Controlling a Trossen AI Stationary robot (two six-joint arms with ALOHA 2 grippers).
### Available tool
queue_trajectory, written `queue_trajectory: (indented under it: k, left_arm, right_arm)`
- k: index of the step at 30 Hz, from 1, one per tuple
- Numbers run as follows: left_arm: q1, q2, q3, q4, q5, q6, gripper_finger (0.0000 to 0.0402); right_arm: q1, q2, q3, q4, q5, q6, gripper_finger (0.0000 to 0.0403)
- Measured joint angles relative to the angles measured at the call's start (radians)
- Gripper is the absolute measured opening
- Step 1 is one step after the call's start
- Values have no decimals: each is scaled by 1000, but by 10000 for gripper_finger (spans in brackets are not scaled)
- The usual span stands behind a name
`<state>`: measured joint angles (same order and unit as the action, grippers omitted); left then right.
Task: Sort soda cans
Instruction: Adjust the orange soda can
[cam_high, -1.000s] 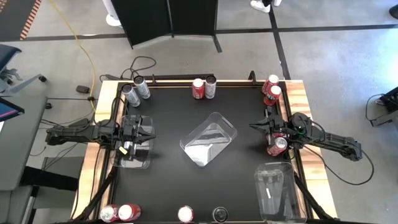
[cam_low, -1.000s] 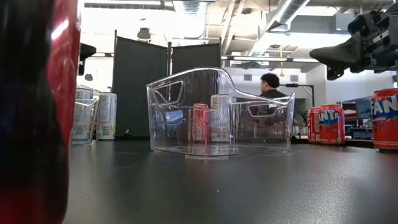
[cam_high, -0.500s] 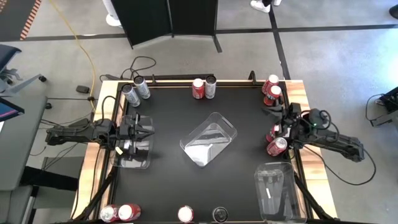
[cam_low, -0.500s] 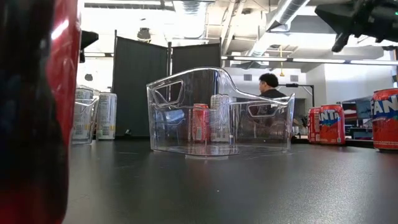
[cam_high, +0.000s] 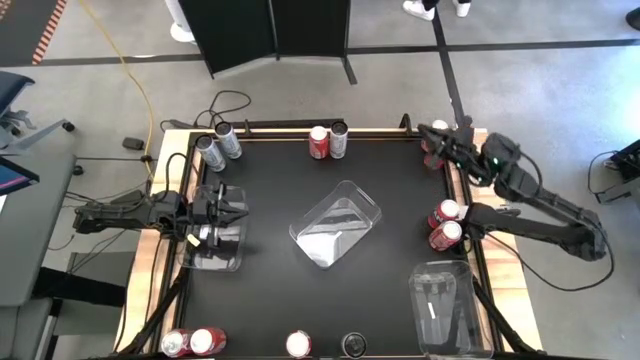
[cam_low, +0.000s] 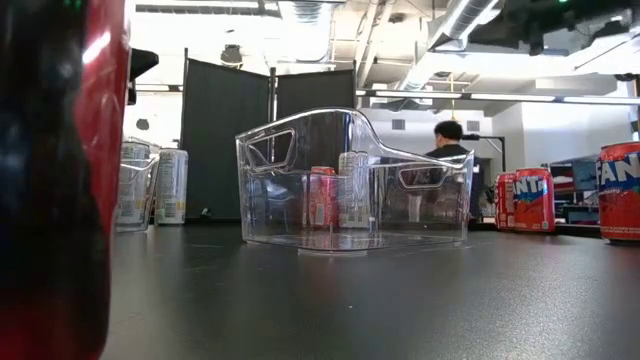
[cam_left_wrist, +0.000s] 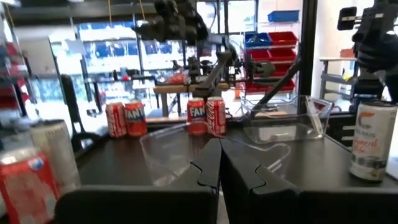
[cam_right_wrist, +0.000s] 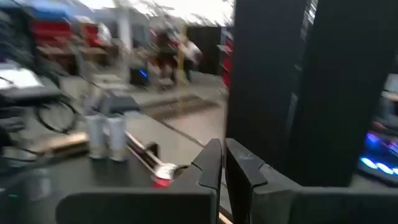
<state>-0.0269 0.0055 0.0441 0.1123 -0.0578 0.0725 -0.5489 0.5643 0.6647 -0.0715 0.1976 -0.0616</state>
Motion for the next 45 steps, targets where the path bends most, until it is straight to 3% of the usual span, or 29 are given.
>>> queue_trajectory:
  k: [9, 13, 18, 24, 28, 31, 45]
  left_arm:
    - [0, 0, 0, -38, -1, -71, 2]
    - [0, 0, 0, -59, -2, -78, 2]
    - [0, 0, 0, -55, -2, -78, 2]
    - [0, 0, 1, -54, -2, -118, 2]
    - [0, 0, 1, -48, -2, -119, 2]
    - [0, 0, 1, -47, -2, -119, 2]
    - [0, 0, 1, -26, -2, -101, 2]
  right_arm:
    - [-123, 209, 242, -448, 154, 118, 41]
    - [-161, 268, 294, -621, 171, 167, 63]
    - [-220, 314, 369, -825, 172, 253, 139]
    - [-338, 376, 419, -1069, 153, 326, 280]
    - [-426, 433, 409, -1109, 34, 322, 356]
    - [-474, 489, 408, -1115, -48, 316, 391]
    - [-474, 537, 405, -1104, 18, 417, 395]
